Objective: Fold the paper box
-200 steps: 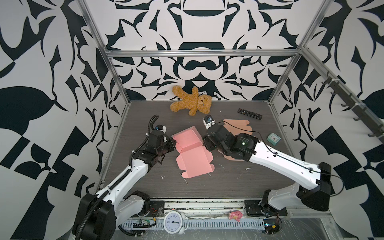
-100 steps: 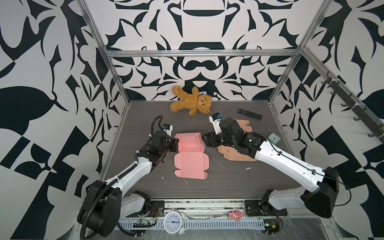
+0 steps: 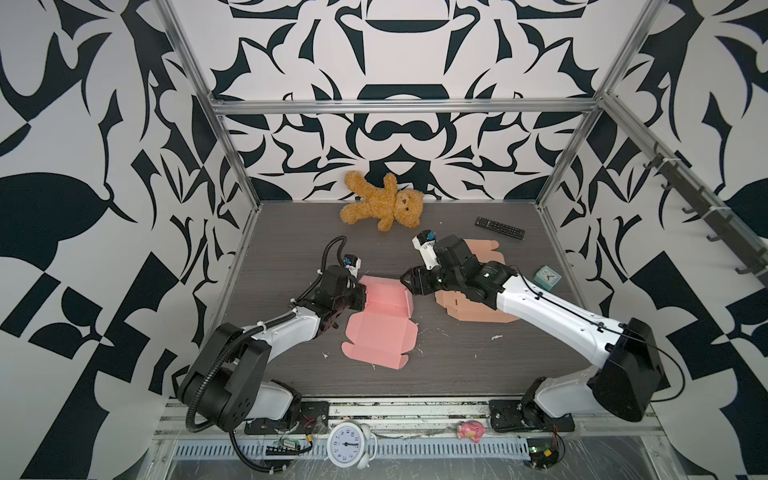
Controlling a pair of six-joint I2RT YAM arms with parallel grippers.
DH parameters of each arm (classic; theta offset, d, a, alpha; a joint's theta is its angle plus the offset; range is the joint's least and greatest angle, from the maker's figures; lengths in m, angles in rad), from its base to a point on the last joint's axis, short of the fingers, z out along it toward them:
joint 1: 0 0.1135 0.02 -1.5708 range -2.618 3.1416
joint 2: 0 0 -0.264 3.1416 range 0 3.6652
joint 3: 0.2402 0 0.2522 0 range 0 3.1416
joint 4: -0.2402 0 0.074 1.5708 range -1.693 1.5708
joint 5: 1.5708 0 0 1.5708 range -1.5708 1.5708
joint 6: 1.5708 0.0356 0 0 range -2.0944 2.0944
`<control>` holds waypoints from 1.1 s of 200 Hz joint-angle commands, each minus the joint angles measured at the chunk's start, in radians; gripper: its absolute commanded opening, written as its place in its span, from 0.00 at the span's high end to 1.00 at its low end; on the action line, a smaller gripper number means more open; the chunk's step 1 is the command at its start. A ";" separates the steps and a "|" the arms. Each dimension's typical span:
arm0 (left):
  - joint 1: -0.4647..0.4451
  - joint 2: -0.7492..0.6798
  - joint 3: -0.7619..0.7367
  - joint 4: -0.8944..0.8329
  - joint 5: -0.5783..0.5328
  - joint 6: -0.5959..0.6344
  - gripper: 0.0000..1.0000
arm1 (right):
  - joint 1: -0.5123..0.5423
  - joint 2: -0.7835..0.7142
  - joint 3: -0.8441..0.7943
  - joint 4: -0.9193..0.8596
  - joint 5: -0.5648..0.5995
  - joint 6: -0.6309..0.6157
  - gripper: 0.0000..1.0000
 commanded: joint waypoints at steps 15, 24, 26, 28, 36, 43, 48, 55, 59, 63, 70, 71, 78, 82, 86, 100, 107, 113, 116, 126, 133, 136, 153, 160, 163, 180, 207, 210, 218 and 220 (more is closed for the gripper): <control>-0.014 0.033 0.009 0.055 -0.056 0.014 0.89 | -0.005 -0.018 -0.008 0.021 0.008 -0.033 0.34; -0.016 0.042 0.009 0.057 -0.061 0.014 0.88 | -0.007 -0.022 -0.013 0.022 0.014 -0.037 0.34; -0.016 0.044 0.009 0.057 -0.062 0.014 0.88 | -0.007 -0.023 -0.013 0.021 0.017 -0.037 0.34; -0.016 0.045 0.009 0.056 -0.062 0.014 0.88 | -0.007 -0.023 -0.014 0.021 0.017 -0.037 0.34; -0.017 0.051 0.010 0.056 -0.066 0.014 0.88 | -0.008 -0.026 -0.018 0.022 0.022 -0.040 0.34; -0.017 0.053 0.013 0.055 -0.069 0.015 0.88 | -0.008 -0.027 -0.019 0.020 0.026 -0.041 0.34; -0.019 0.054 0.015 0.054 -0.071 0.016 0.88 | -0.008 -0.027 -0.019 0.018 0.029 -0.045 0.34; -0.019 0.053 0.016 0.052 -0.075 0.016 0.88 | -0.008 -0.025 -0.018 0.016 0.032 -0.049 0.34; -0.019 0.055 0.016 0.051 -0.076 0.015 0.88 | -0.008 -0.023 -0.016 0.014 0.033 -0.053 0.34; -0.019 0.053 0.017 0.050 -0.078 0.016 0.88 | -0.008 -0.022 -0.016 0.013 0.036 -0.057 0.34; -0.020 0.053 0.018 0.049 -0.081 0.016 0.88 | -0.008 -0.019 -0.013 0.011 0.037 -0.063 0.34; -0.021 0.053 0.018 0.049 -0.081 0.015 0.88 | -0.008 -0.020 -0.013 0.011 0.036 -0.064 0.34; -0.023 0.055 0.018 0.048 -0.084 0.016 0.88 | -0.008 -0.015 -0.009 0.006 0.041 -0.072 0.34; -0.023 0.056 0.018 0.048 -0.086 0.017 0.88 | -0.008 -0.012 -0.006 0.004 0.043 -0.078 0.34; -0.026 0.057 0.016 0.047 -0.088 0.017 0.88 | -0.008 -0.007 -0.003 0.001 0.046 -0.085 0.34; -0.028 0.065 0.015 0.047 -0.091 0.019 0.88 | -0.009 0.009 0.016 -0.016 0.058 -0.106 0.34; -0.028 0.070 0.015 0.048 -0.094 0.019 0.88 | -0.008 0.016 0.027 -0.024 0.062 -0.115 0.35; -0.028 0.074 0.013 0.051 -0.099 0.020 0.88 | -0.008 0.021 0.036 -0.028 0.065 -0.123 0.35; -0.029 0.075 0.011 0.053 -0.100 0.019 0.88 | -0.008 0.022 0.038 -0.030 0.066 -0.124 0.35; -0.030 0.075 0.009 0.051 -0.101 0.022 0.88 | -0.009 0.025 0.047 -0.032 0.068 -0.132 0.35; -0.031 0.074 0.009 0.053 -0.101 0.022 0.88 | -0.008 0.026 0.051 -0.033 0.068 -0.135 0.35; -0.032 0.072 0.009 0.053 -0.101 0.023 0.88 | -0.008 0.026 0.053 -0.033 0.068 -0.135 0.35; -0.037 0.071 0.005 0.055 -0.107 0.018 0.87 | -0.008 0.027 0.057 -0.038 0.069 -0.141 0.35; -0.038 0.072 0.004 0.057 -0.107 0.019 0.87 | -0.009 0.026 0.056 -0.039 0.068 -0.144 0.35; -0.040 0.071 0.003 0.056 -0.108 0.018 0.87 | -0.009 0.028 0.058 -0.039 0.067 -0.146 0.35; -0.054 0.075 0.004 0.058 -0.115 0.023 0.87 | -0.008 0.029 0.057 -0.043 0.064 -0.163 0.35; -0.071 0.075 0.007 0.056 -0.129 0.030 0.86 | -0.008 0.029 0.057 -0.021 0.018 -0.217 0.35; -0.071 0.073 0.007 0.057 -0.130 0.029 0.86 | -0.009 0.031 0.061 -0.023 0.013 -0.225 0.35; -0.071 0.071 0.007 0.055 -0.130 0.026 0.86 | -0.008 0.038 0.073 -0.031 0.013 -0.248 0.35; -0.071 0.070 0.007 0.055 -0.130 0.026 0.86 | -0.008 0.041 0.077 -0.032 0.012 -0.255 0.35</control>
